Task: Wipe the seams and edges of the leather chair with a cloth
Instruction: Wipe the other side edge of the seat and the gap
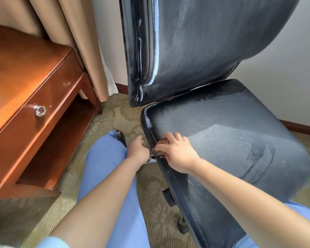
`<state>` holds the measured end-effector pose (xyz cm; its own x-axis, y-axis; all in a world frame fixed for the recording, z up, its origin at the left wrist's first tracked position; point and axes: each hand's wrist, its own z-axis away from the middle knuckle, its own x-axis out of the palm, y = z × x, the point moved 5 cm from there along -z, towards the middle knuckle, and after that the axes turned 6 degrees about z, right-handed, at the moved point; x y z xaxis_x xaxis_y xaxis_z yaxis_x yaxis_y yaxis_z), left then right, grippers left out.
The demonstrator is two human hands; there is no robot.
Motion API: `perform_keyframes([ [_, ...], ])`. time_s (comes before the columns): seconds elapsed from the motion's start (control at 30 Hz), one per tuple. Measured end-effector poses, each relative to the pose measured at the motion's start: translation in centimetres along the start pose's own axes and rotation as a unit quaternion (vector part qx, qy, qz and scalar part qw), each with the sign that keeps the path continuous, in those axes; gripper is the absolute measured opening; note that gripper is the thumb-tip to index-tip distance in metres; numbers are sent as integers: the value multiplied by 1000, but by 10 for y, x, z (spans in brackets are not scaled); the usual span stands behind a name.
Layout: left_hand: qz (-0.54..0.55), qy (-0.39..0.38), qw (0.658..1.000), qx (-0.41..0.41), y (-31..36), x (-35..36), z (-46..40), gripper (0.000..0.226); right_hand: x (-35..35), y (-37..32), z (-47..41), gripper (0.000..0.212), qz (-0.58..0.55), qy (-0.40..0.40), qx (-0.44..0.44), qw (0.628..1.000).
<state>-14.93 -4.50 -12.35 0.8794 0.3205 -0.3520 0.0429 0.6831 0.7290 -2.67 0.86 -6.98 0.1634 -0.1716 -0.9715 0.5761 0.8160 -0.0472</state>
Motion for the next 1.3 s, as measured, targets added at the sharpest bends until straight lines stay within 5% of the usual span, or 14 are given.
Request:
perform_keyframes([
  [0.33, 90, 29, 995, -23, -7, 8, 14, 61, -6, 2, -14, 41, -22, 23, 25, 999],
  [0.53, 92, 31, 995, -15, 2, 4, 10, 57, -1, 0, 5, 37, 53, 4, -79, 995],
  [0.8, 95, 30, 995, -16, 8, 6, 3, 49, -10, 7, -40, 35, 5, 38, 15, 999],
  [1.3, 124, 26, 992, -6, 28, -7, -19, 54, -13, 8, -54, 38, 60, 35, -15, 997],
])
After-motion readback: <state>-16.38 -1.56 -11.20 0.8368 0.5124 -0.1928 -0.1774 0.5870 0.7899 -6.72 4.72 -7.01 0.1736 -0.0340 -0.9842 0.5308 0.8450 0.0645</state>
